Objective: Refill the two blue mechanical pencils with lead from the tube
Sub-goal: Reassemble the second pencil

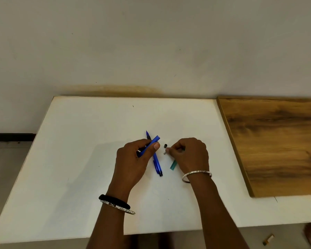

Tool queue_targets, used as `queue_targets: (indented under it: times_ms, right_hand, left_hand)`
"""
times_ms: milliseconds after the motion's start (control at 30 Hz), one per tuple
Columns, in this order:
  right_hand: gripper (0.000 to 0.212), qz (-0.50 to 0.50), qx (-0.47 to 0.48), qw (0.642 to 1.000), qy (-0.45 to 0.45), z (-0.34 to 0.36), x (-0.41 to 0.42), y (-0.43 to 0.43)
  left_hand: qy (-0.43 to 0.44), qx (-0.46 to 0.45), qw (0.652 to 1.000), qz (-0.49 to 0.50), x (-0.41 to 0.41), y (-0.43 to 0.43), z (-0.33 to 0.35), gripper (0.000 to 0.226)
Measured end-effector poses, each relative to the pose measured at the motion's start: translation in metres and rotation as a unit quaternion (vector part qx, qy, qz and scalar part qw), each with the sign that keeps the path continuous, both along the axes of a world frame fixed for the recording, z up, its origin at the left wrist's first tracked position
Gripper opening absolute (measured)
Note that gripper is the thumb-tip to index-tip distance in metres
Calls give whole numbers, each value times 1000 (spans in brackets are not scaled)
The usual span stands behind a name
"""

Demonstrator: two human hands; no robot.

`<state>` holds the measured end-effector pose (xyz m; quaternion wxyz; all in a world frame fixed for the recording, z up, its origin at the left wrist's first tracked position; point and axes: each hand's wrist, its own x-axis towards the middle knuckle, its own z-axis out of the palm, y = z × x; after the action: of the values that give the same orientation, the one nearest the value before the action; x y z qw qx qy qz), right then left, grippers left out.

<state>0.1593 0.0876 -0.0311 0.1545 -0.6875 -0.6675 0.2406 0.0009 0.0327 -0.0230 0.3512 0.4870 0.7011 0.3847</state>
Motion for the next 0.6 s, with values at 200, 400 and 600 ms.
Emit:
queue_targets:
  times_ms: [200, 400, 600]
  right_hand:
    - [30, -10, 1, 999, -43, 0, -14, -5]
    - [23, -8, -13, 1000, -12, -1, -16, -5]
    - [16, -30, 21, 988, 153, 10, -7, -3]
  left_hand:
    - [10, 1, 1000, 3, -1, 0, -1, 38]
    - [15, -2, 1000, 0, -4, -1, 0, 37]
    - [14, -8, 1000, 1, -5, -1, 0, 37]
